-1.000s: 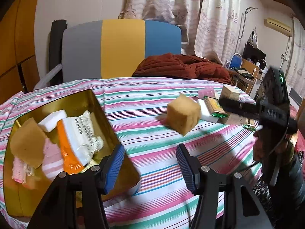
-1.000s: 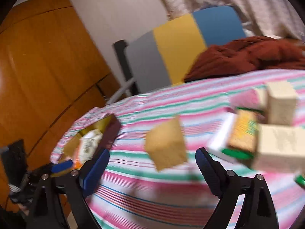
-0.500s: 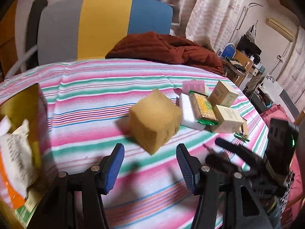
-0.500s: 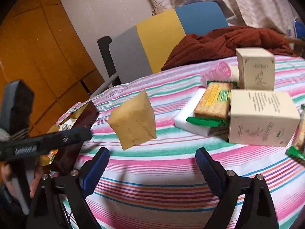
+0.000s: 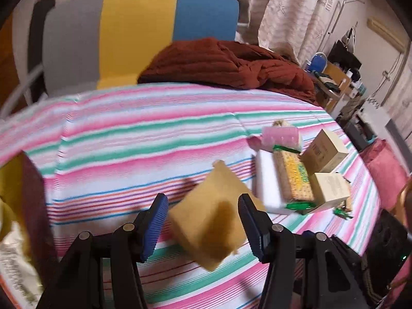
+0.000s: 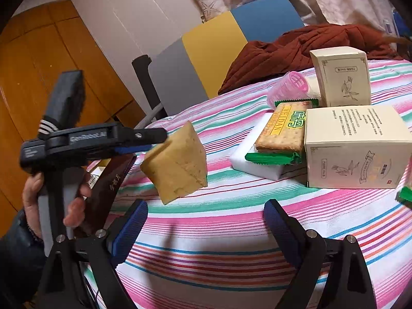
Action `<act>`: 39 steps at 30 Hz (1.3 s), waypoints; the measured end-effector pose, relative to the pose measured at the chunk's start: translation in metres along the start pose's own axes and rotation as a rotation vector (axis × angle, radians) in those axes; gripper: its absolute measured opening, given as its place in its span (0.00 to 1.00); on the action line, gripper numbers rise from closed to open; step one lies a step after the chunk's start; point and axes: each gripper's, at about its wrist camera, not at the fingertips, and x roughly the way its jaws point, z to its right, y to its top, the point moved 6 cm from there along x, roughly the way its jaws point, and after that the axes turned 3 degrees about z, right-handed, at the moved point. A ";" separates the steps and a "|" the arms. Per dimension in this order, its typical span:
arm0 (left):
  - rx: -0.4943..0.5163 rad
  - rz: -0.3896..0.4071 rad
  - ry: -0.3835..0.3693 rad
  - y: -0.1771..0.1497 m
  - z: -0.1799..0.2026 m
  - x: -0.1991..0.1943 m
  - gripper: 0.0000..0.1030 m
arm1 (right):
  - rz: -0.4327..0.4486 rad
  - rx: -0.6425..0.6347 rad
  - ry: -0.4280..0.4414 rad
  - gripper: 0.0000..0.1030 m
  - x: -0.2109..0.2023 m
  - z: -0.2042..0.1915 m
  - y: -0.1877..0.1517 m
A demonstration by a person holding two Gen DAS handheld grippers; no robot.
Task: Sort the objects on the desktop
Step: 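Lift the tan sponge with the left gripper and carry it toward the gold tray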
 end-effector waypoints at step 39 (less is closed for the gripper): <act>0.075 0.105 0.013 -0.115 0.003 -0.112 0.60 | 0.048 0.117 -0.031 0.90 -0.008 0.021 0.004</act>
